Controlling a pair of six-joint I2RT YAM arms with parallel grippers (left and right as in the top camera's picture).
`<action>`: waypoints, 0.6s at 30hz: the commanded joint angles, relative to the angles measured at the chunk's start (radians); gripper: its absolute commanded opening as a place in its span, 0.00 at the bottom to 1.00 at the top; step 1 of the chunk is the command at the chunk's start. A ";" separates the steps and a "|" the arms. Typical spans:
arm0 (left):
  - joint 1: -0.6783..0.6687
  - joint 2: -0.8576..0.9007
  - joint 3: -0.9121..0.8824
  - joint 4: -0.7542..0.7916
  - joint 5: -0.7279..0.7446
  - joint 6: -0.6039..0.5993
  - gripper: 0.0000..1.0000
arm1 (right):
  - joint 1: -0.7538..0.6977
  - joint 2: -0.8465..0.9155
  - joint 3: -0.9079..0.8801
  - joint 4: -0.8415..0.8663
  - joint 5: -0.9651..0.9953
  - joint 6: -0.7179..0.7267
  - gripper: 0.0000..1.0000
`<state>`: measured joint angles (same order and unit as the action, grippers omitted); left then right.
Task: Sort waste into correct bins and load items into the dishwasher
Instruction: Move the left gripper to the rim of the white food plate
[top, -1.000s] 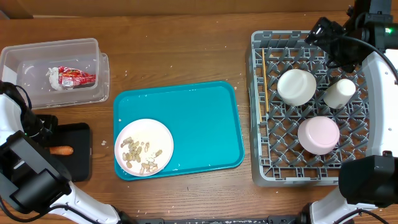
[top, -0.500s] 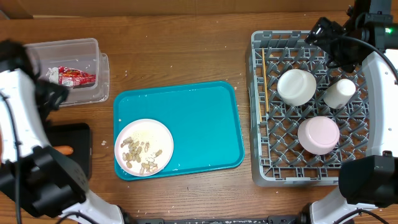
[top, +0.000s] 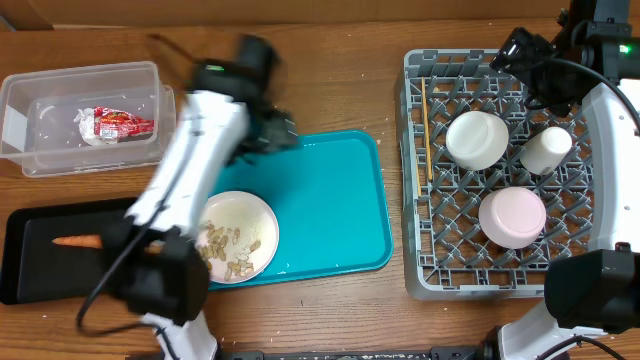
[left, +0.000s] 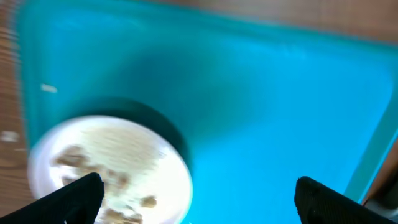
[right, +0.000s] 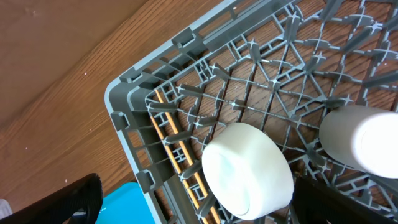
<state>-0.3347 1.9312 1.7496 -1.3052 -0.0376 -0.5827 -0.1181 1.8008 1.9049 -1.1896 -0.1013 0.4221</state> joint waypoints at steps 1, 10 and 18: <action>-0.083 0.083 -0.023 -0.005 -0.011 -0.050 0.99 | -0.001 -0.005 0.003 0.006 -0.006 0.001 1.00; -0.183 0.186 -0.026 -0.054 -0.046 -0.108 0.93 | -0.001 -0.005 0.003 0.006 -0.005 0.001 1.00; -0.149 0.195 -0.027 -0.115 -0.067 -0.196 0.95 | -0.001 -0.005 0.003 0.006 -0.006 0.001 1.00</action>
<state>-0.5049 2.1128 1.7329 -1.4158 -0.0849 -0.7273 -0.1177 1.8008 1.9049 -1.1889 -0.1013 0.4217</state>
